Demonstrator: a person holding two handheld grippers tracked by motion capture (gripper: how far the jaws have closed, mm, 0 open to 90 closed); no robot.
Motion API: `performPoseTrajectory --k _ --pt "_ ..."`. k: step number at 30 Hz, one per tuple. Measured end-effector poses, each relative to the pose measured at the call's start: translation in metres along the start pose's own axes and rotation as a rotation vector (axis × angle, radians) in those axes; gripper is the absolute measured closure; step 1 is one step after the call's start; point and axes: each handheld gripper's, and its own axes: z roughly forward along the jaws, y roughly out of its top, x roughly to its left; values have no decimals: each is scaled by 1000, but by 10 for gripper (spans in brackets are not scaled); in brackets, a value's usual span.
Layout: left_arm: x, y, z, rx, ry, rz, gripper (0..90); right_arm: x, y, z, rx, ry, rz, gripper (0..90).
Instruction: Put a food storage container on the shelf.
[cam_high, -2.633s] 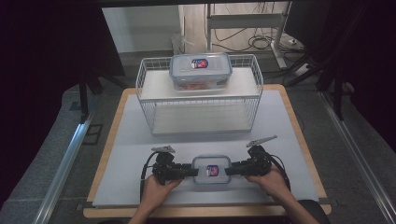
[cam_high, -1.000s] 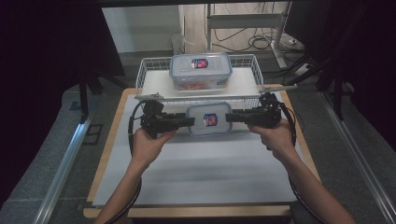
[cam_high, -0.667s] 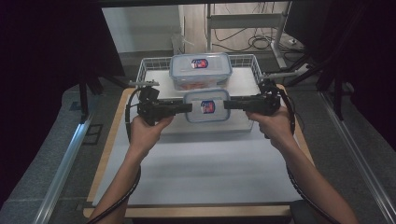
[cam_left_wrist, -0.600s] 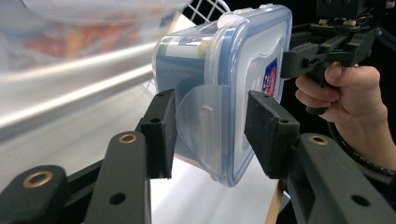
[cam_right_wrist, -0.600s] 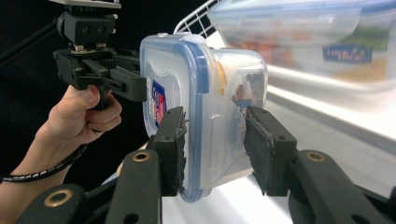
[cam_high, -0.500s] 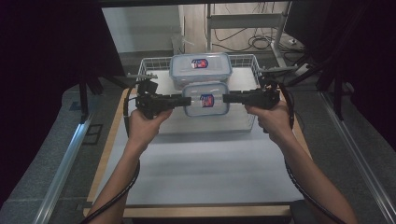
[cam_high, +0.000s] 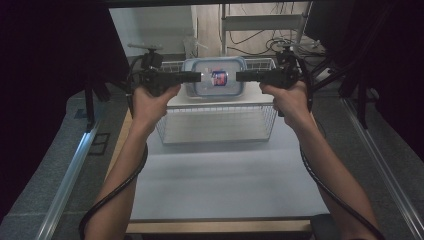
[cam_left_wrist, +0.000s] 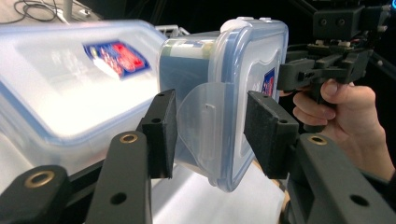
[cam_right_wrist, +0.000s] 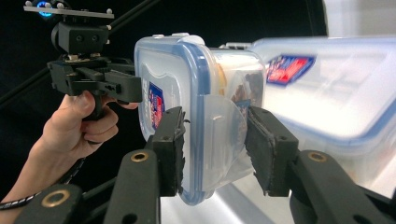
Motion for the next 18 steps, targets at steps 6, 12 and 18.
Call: performPoseTrajectory --k 6,12,18 --pt "10 17 8 -10 14 -29 552 -13 18 5 -23 5 38 573" --pt "24 23 16 -17 23 -66 548 -29 26 14 -22 4 71 573" --pt "36 21 22 -13 29 -98 545 -41 27 22 -16 3 97 573"
